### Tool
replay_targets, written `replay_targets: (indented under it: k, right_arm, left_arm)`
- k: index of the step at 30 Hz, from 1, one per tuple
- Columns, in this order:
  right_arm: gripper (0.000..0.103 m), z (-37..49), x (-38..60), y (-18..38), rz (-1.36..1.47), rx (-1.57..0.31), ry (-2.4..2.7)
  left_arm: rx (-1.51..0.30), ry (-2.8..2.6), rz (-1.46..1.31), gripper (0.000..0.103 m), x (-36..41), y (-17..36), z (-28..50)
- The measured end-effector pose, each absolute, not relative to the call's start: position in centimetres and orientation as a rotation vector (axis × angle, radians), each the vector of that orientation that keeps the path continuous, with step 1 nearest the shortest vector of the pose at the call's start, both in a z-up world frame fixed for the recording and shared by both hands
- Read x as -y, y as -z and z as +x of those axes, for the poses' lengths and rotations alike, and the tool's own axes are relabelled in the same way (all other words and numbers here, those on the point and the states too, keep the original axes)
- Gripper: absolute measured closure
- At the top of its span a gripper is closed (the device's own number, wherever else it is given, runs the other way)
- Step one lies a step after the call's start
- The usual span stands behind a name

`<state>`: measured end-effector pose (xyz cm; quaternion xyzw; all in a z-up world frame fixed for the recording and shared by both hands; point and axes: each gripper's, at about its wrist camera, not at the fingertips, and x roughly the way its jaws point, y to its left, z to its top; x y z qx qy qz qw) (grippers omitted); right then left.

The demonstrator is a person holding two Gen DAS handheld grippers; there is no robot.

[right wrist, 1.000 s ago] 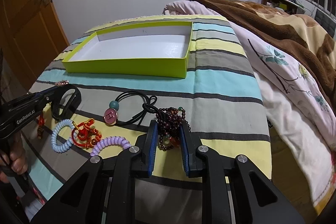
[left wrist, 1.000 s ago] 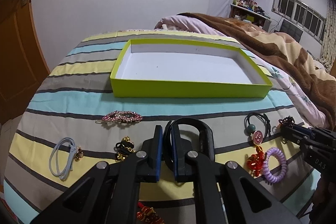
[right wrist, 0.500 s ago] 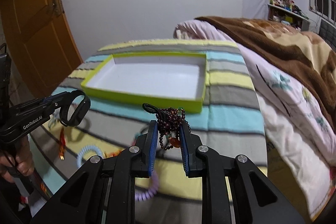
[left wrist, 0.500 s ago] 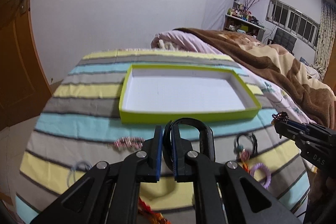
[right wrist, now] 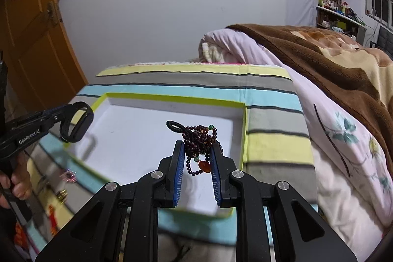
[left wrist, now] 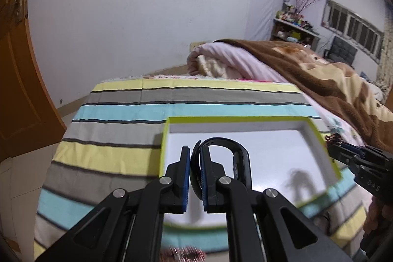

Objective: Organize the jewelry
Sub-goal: 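Release the black band in the green box while the right tool drops the beads there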

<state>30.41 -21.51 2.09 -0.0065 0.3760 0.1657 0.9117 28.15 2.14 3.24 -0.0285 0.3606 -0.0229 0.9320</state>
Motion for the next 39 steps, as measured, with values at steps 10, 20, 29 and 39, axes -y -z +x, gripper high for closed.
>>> replay_targets:
  k: [10, 20, 29, 39]
  right_arm:
    - [0.081, 35.9, 21.4, 0.6, -0.018, -0.864, -0.297]
    - [0.072, 35.5, 21.0, 0.6, -0.033, -0.850, -0.305]
    - [0.072, 31.3, 21.9, -1.8, -0.007, -0.778, -0.323]
    - [0.072, 21.9, 22.6, -4.5, -0.017, -0.668, -0.329]
  left_arm:
    - [-0.831, 0.017, -0.026, 0.094, -2.4, 0.2, 33.5]
    - [-0.837, 0.033, -0.059, 0.092, -2.9, 1.1, 34.2]
    - [-0.758, 0.043, -0.082, 0.076, -3.7, -1.6, 30.9]
    - [-0.634, 0.047, -0.075, 0.076, -3.8, -4.7, 21.7]
